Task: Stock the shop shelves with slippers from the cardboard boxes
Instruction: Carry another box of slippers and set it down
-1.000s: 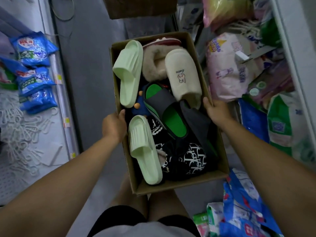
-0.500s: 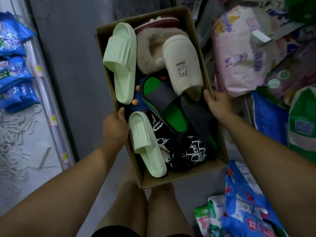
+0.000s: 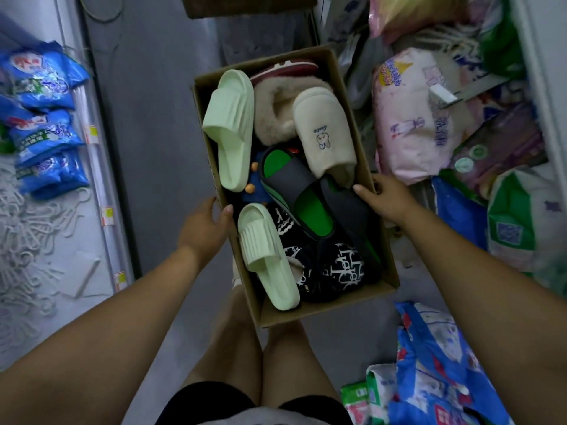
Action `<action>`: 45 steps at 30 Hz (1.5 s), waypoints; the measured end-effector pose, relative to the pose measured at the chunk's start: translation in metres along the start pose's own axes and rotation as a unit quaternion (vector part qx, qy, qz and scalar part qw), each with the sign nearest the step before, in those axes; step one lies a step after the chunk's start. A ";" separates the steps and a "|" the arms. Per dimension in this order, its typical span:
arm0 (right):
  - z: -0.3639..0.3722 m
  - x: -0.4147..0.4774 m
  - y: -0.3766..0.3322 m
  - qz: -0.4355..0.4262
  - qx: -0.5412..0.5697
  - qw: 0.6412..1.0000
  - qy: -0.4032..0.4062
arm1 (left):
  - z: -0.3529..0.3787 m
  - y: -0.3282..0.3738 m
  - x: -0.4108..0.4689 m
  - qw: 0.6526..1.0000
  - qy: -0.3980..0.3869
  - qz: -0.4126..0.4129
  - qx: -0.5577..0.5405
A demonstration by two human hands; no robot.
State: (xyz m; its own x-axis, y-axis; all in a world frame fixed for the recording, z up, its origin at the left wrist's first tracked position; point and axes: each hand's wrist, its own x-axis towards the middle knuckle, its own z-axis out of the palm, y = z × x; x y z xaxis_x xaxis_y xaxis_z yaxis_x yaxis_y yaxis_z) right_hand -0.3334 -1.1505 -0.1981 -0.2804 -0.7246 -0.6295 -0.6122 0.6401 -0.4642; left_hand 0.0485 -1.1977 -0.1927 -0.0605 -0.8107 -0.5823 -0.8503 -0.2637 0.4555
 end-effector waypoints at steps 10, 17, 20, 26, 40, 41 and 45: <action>-0.040 -0.109 -0.063 -0.117 -0.182 0.976 0.033 | -0.068 0.012 -0.075 0.975 0.101 0.133 0.144; -0.039 -0.186 -0.129 -0.163 -0.222 0.958 0.076 | -0.117 0.015 -0.143 0.968 0.206 0.144 -0.004; -0.019 -0.209 -0.158 -0.197 -0.192 0.955 0.108 | -0.145 0.003 -0.161 0.961 0.224 0.159 0.017; 0.043 -0.241 -0.246 -0.214 -0.133 0.961 0.118 | -0.216 -0.055 -0.164 0.952 0.248 0.179 0.031; 0.164 -0.257 -0.430 -0.235 -0.101 0.960 0.116 | -0.369 -0.178 -0.137 0.938 0.233 0.239 0.096; 0.162 -0.253 -0.436 -0.232 -0.111 0.959 0.120 | -0.371 -0.180 -0.133 0.937 0.234 0.241 0.095; 0.156 -0.235 -0.457 -0.222 -0.171 0.951 0.130 | -0.380 -0.179 -0.109 0.941 0.230 0.229 0.097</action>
State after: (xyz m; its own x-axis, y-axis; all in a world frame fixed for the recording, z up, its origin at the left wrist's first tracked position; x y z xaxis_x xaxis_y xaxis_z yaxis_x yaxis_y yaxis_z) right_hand 0.1280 -1.2333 0.0645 -0.0839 -0.9714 -0.2221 -0.9050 0.1676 -0.3910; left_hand 0.4057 -1.2611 0.0450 -0.2483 -0.9685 0.0182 -0.8727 0.2318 0.4297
